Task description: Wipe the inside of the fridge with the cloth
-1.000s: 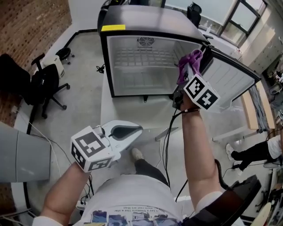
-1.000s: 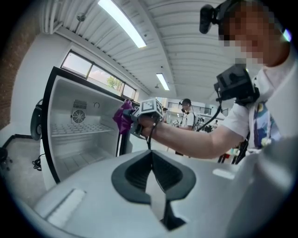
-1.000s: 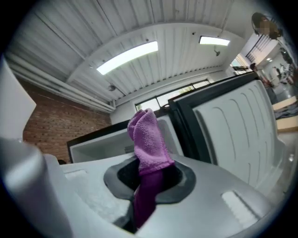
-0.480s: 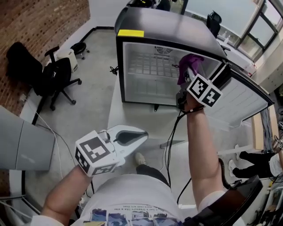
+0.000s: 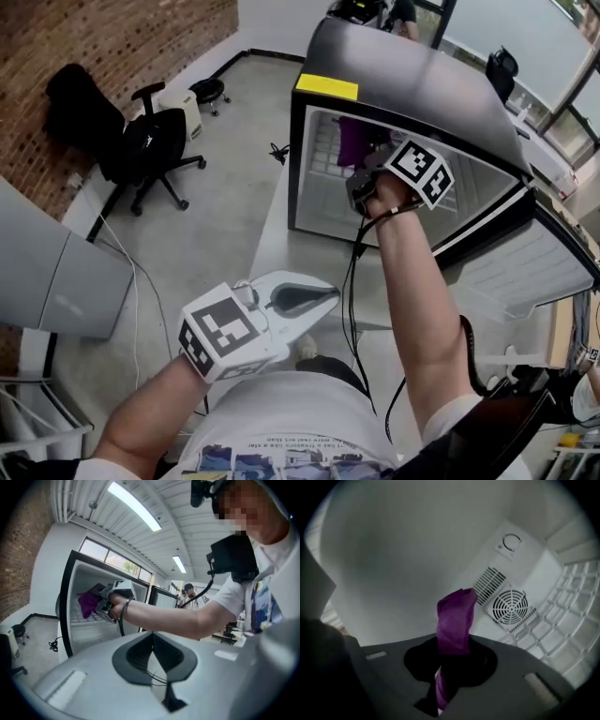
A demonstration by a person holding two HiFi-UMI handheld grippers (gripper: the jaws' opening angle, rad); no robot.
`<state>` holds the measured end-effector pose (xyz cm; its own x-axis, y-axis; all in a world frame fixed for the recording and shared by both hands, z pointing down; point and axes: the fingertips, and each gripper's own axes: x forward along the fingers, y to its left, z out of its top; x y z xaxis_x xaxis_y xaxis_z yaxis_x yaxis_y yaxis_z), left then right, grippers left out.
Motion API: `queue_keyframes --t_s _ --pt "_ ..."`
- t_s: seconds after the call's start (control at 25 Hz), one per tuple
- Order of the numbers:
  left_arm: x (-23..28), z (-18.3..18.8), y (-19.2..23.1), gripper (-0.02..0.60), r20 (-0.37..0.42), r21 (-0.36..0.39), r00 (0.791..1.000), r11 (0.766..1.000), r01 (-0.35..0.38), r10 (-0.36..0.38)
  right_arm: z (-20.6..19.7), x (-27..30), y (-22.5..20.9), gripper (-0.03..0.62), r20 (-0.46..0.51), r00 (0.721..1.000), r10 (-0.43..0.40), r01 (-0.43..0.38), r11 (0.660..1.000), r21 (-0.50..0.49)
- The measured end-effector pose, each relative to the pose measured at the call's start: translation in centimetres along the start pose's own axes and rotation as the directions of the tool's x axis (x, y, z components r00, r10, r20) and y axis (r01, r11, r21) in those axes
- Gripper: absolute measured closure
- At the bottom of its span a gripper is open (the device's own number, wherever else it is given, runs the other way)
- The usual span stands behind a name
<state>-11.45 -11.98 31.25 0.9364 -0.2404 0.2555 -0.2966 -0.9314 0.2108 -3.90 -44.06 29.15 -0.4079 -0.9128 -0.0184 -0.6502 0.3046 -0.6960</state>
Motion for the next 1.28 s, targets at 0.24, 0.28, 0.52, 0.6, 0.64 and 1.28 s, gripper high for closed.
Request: queue_keyframes --t_s 0.24,0.28,0.52,0.6,0.64,1.28 --pt "-0.3 -0.9 1.2 0.575 -0.009 -0.013 0.999 0.999 -0.032 0.032 -2.8 4.1 -1.7 0.542 -0.066 0.998 0.018 -0.002 0.974 0.228" --pt "-0.3 -1.0 1.4 0.575 -0.013 -0.017 0.999 0.999 -0.038 0.037 -2.9 4.6 -1.8 0.542 -0.071 0.997 0.022 -0.005 0.973 0.231" --pt "0.0 -1.0 1.9 0.575 -0.024 -0.041 0.999 0.998 -0.046 0.045 -2.0 5.0 -2.6 0.542 -0.088 0.996 -0.024 0.039 0.984 0.175" --pt "0.3 -0.7 1.9 0.575 -0.026 -0.041 0.999 0.998 -0.04 0.039 -1.4 4.3 -3.3 0.542 -0.081 0.995 -0.053 0.067 0.983 0.171" --pt "0.4 -0.6 1.8 0.575 -0.027 -0.037 0.999 0.999 -0.034 0.033 -1.1 3.9 -3.7 0.542 -0.076 0.995 -0.069 0.081 0.982 0.17" --pt "2.5 -0.2 0.3 0.575 -0.039 -0.018 0.997 0.998 0.063 -0.064 4.8 -3.4 -9.8 0.543 0.047 0.952 -0.303 0.292 0.942 0.165"
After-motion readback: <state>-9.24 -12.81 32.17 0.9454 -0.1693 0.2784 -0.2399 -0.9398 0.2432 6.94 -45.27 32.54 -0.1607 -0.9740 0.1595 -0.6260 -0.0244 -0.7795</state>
